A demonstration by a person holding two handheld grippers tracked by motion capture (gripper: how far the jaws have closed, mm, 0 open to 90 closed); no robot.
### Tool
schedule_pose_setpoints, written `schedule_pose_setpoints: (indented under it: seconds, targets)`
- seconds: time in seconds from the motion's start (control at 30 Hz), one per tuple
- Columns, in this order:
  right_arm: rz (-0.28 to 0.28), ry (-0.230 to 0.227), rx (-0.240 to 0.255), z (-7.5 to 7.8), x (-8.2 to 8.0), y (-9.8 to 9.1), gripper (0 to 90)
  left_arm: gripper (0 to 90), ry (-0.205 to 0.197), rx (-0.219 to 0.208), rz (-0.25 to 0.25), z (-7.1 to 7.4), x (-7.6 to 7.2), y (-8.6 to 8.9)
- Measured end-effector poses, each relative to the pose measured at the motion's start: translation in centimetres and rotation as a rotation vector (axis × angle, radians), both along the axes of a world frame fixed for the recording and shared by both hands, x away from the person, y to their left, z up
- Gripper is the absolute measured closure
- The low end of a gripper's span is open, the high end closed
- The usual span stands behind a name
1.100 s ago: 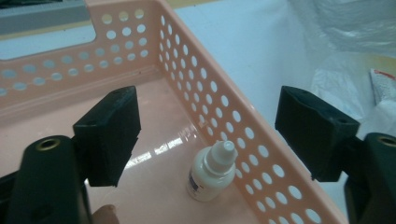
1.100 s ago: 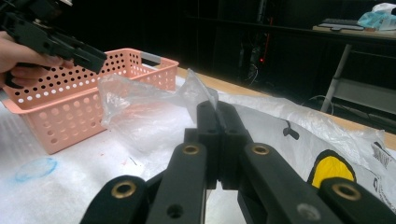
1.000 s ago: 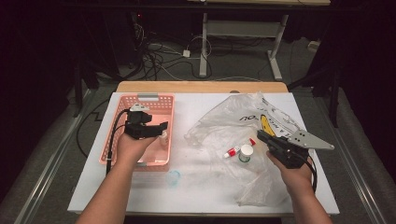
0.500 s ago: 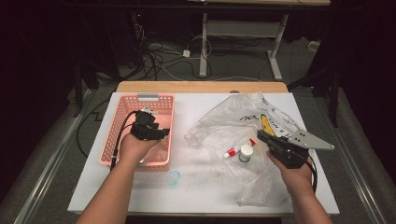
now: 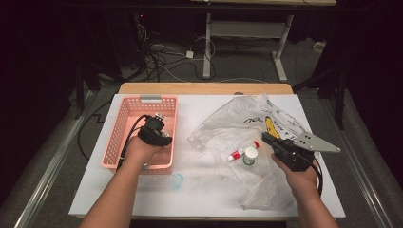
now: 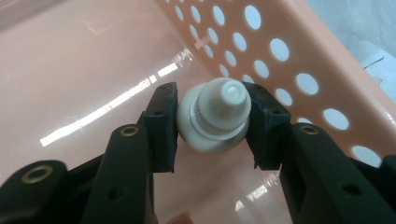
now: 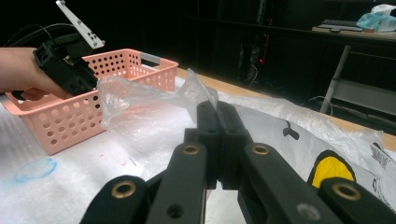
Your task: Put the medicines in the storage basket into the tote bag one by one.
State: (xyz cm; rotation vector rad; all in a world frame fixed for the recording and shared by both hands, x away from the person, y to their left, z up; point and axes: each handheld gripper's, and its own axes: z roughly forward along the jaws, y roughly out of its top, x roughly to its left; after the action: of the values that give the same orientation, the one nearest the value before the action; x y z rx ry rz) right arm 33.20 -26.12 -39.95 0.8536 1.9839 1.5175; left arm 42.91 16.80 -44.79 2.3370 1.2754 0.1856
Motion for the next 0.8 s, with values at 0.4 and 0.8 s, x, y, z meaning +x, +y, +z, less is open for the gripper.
schedule_pose_setpoints:
  seconds: [0.4,0.8]
  targets:
    - [0.0,-0.002,0.006,0.1,0.0,0.0,90.0,57.7,-0.089,-0.064,0.051,2.0,-0.7,1.2]
    - [0.001,-0.002,-0.001,0.1,-0.1,0.2,90.0,57.7,-0.221,-0.131,0.052,3.8,-4.1,2.3]
